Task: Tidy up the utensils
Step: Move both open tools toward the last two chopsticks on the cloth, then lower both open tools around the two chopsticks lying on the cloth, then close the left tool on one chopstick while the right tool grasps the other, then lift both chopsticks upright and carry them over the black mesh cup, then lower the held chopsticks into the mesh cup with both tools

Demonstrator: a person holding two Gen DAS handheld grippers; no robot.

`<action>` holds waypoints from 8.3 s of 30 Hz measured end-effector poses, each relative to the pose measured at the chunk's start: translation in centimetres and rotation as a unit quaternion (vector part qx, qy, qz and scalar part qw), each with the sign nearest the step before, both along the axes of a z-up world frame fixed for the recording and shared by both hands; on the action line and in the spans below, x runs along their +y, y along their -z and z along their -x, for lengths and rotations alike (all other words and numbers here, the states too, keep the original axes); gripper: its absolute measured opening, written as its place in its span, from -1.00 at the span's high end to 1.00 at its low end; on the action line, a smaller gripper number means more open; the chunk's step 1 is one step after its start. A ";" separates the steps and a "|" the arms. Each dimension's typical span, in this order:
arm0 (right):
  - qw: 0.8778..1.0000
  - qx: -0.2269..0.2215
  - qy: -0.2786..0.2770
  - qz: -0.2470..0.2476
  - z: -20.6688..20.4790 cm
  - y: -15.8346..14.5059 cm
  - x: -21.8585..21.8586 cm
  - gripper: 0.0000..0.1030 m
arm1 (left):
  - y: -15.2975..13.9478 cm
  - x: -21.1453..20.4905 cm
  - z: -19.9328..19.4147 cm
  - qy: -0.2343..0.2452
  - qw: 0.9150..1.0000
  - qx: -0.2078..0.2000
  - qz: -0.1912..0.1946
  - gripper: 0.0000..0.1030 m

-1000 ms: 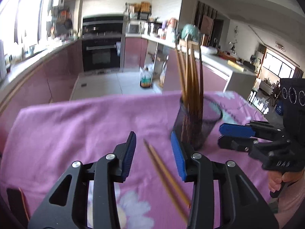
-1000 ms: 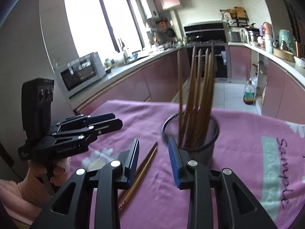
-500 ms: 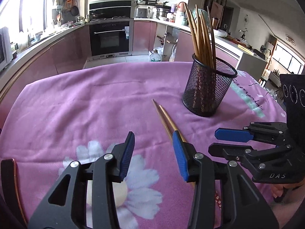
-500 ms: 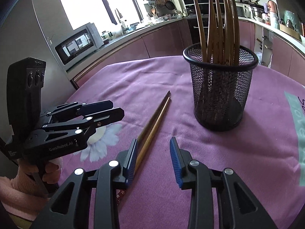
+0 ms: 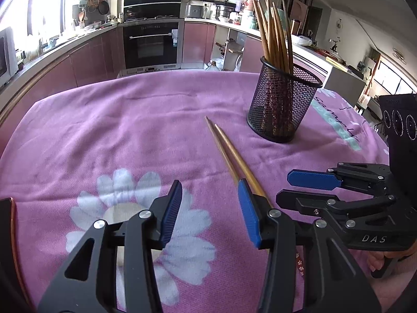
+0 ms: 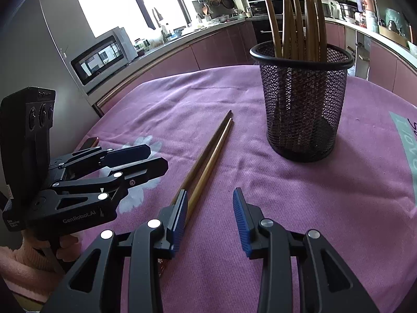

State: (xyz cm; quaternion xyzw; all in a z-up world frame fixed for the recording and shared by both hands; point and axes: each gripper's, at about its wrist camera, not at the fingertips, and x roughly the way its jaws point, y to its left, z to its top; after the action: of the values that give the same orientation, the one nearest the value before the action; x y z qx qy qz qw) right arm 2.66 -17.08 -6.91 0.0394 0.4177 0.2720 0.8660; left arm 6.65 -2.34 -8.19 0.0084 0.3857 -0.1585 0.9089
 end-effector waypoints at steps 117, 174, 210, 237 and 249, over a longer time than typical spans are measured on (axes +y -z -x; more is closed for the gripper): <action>0.999 0.011 0.034 0.036 -4.5 0.6 0.1 0.90 | 2.1 -2.6 -3.2 0.013 0.999 0.052 0.008 0.85; 0.997 -0.054 0.028 -0.043 0.2 -4.4 -4.3 0.90 | -4.2 -1.5 0.9 0.048 0.997 -0.014 0.057 0.85; 0.985 -0.144 0.065 -0.075 0.8 -9.6 -7.5 0.90 | -9.4 -0.6 0.7 0.078 0.985 -0.062 0.144 0.85; 0.982 -0.158 0.068 -0.073 0.4 -10.4 -7.8 0.90 | -10.5 -1.7 -0.1 0.085 0.983 -0.083 0.138 0.85; 0.982 -0.161 0.071 -0.073 0.1 -10.7 -7.8 0.90 | -11.2 -2.1 -0.1 0.092 0.983 -0.089 0.135 0.85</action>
State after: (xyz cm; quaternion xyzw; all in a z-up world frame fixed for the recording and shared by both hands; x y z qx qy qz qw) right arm 2.54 -24.84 3.76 0.0880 0.2474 0.2425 0.9339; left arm 6.76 -4.47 3.02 -0.0649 0.2757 -0.2903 0.9141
